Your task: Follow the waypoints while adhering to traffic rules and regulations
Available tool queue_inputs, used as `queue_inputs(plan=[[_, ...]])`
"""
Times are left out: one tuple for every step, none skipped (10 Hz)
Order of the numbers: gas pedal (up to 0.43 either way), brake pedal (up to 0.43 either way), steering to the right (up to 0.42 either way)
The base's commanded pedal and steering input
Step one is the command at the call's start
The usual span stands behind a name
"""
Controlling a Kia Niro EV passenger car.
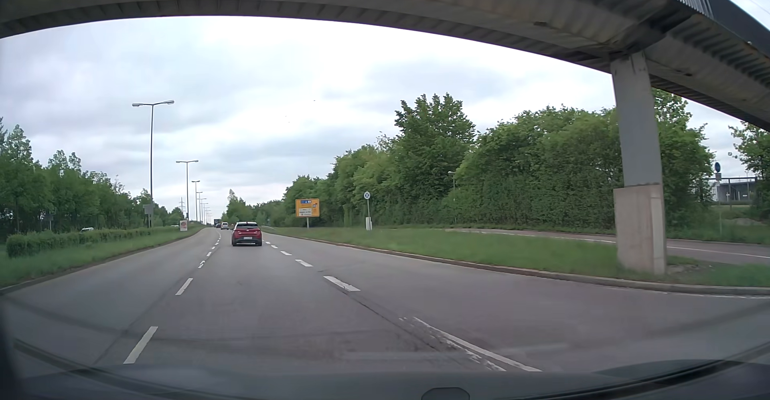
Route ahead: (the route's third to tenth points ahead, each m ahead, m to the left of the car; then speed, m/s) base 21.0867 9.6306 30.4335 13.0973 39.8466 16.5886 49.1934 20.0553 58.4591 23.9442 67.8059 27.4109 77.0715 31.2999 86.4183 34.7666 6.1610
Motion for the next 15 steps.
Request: queue_inputs(plan=[[0.358,0.0,-0.139],[0.358,0.0,-0.114],[0.37,0.0,-0.103],[0.37,0.0,-0.1],[0.378,0.0,-0.1],[0.39,0.0,-0.1],[0.39,0.0,-0.099],[0.39,0.0,-0.098],[0.39,0.0,-0.092],[0.39,0.0,-0.088],[0.39,0.0,-0.083],[0.39,0.0,-0.075],[0.398,0.0,-0.067],[0.398,0.0,-0.06],[0.398,0.0,-0.055]])
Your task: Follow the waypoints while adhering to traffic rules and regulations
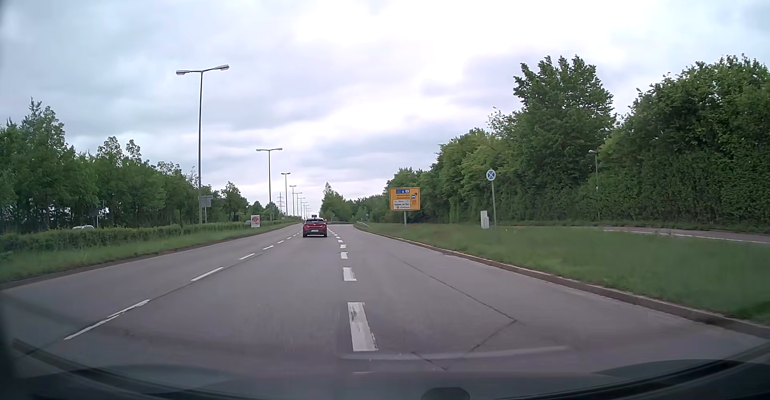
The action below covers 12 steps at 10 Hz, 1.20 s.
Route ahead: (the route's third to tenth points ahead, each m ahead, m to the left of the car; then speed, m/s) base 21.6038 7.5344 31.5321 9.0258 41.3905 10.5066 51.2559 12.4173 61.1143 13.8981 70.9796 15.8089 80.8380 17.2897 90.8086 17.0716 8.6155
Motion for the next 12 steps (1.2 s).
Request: queue_inputs(plan=[[0.398,0.0,-0.054],[0.398,0.0,-0.052],[0.398,0.0,-0.05],[0.398,0.0,-0.047],[0.398,0.0,-0.042],[0.398,0.0,-0.038],[0.398,0.0,-0.037],[0.398,0.0,-0.037],[0.398,0.0,-0.037],[0.398,0.0,-0.037],[0.398,0.0,-0.036],[0.398,0.0,-0.035]])
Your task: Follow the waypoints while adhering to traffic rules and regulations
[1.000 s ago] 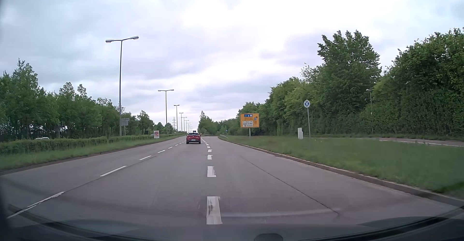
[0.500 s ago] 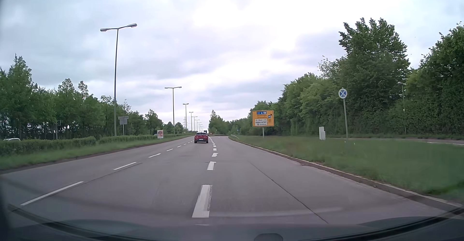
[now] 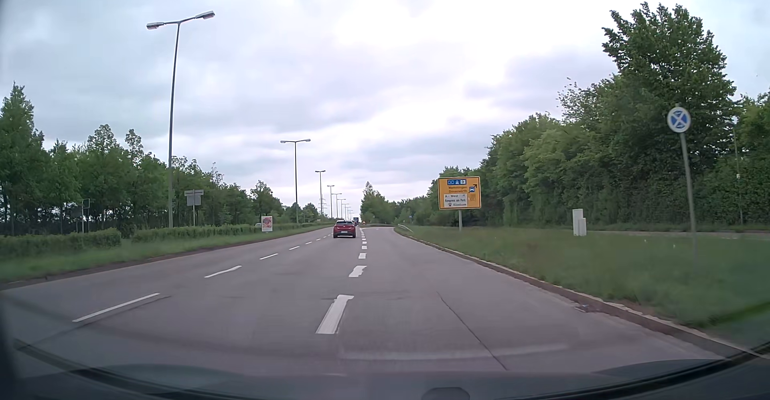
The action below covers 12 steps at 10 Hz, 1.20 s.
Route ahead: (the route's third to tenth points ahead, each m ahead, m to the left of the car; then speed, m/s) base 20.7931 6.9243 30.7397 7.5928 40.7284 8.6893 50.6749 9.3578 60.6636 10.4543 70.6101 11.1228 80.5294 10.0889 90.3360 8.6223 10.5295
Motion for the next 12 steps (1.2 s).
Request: queue_inputs(plan=[[0.398,0.0,-0.031],[0.398,0.0,-0.027],[0.398,0.0,-0.027],[0.398,0.0,-0.026],[0.398,0.0,-0.026],[0.39,0.0,-0.025],[0.39,0.0,-0.022],[0.39,0.0,-0.018],[0.378,0.0,-0.016],[0.378,0.0,-0.012],[0.378,0.0,-0.008],[0.378,0.0,-0.006]])
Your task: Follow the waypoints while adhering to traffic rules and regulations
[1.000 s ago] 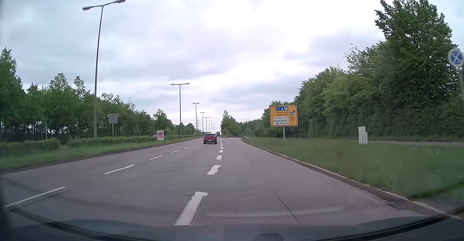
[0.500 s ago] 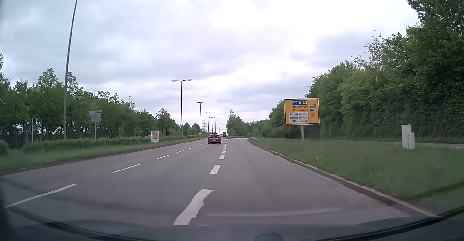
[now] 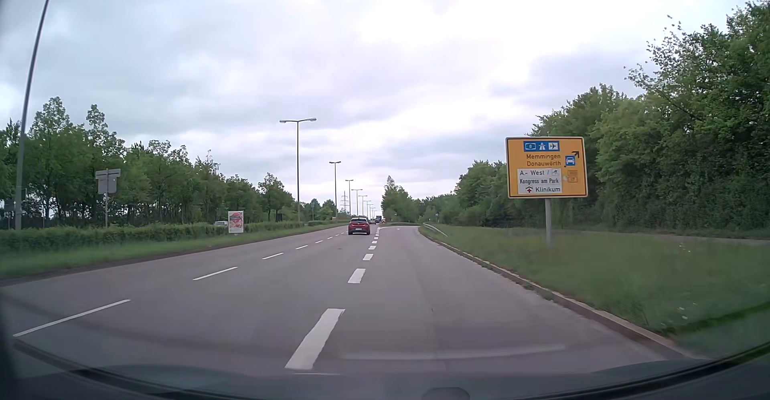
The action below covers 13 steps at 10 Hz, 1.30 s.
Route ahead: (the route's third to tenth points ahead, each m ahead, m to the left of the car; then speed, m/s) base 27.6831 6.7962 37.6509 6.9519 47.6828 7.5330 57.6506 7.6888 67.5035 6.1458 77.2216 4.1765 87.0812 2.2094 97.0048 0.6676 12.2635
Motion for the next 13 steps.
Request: queue_inputs(plan=[[0.378,0.0,-0.005],[0.378,0.0,-0.005],[0.378,0.0,-0.005],[0.378,0.0,-0.005],[0.378,0.0,-0.006],[0.37,0.0,-0.006],[0.37,0.0,-0.006],[0.358,0.0,-0.008],[0.339,0.0,-0.011],[0.339,0.0,-0.015],[0.331,0.0,-0.015],[0.311,0.0,-0.015],[0.299,0.0,-0.012]])
